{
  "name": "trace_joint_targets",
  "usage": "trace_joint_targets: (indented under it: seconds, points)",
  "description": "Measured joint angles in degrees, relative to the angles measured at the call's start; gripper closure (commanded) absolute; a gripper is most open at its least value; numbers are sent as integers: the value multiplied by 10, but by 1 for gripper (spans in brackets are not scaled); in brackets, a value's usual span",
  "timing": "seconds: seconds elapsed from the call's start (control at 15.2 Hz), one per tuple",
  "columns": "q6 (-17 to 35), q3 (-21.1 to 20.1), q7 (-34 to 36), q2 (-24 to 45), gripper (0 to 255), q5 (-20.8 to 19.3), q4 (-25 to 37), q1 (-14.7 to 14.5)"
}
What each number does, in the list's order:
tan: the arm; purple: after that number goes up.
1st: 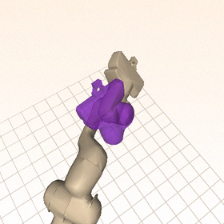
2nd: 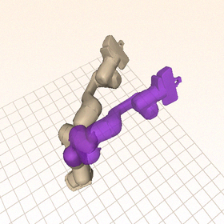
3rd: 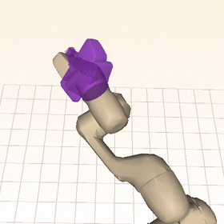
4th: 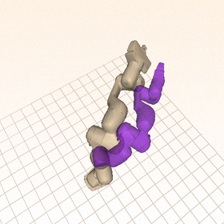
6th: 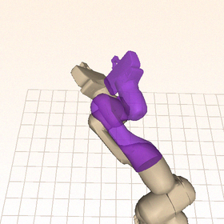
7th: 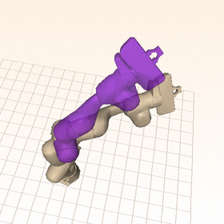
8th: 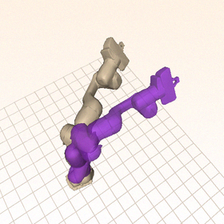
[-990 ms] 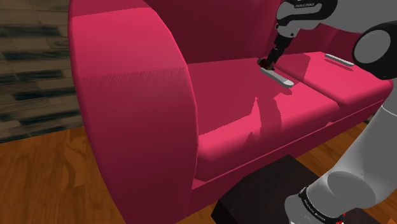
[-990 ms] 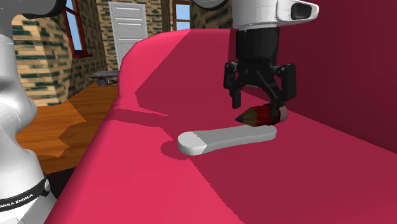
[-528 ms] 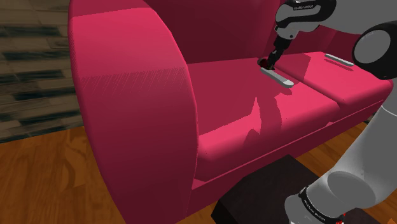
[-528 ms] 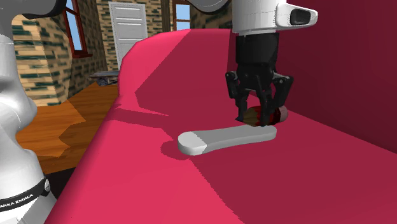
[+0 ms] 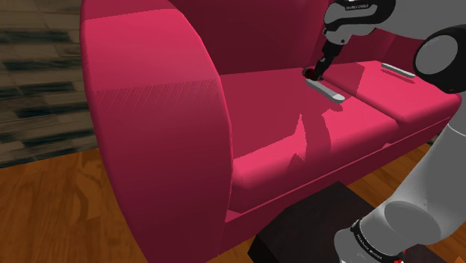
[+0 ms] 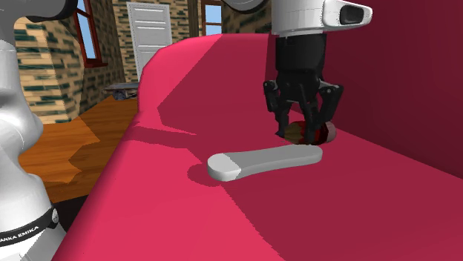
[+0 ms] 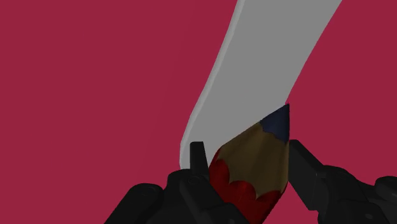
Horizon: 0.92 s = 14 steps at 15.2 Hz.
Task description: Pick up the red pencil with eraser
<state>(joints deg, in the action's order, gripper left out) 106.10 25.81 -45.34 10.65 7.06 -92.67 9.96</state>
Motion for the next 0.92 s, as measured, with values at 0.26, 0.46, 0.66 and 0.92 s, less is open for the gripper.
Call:
trace_joint_targets:
  seconds: [0.26,0.46,0.66,0.92]
  points:
    - [-29,1,2,0,255,-1,29,1]
    - [-51,1,3,1,255,-1,52,2]
    - [-77,2,2,7,255,2,84,5]
    - [-109,3,3,13,255,4,122,9]
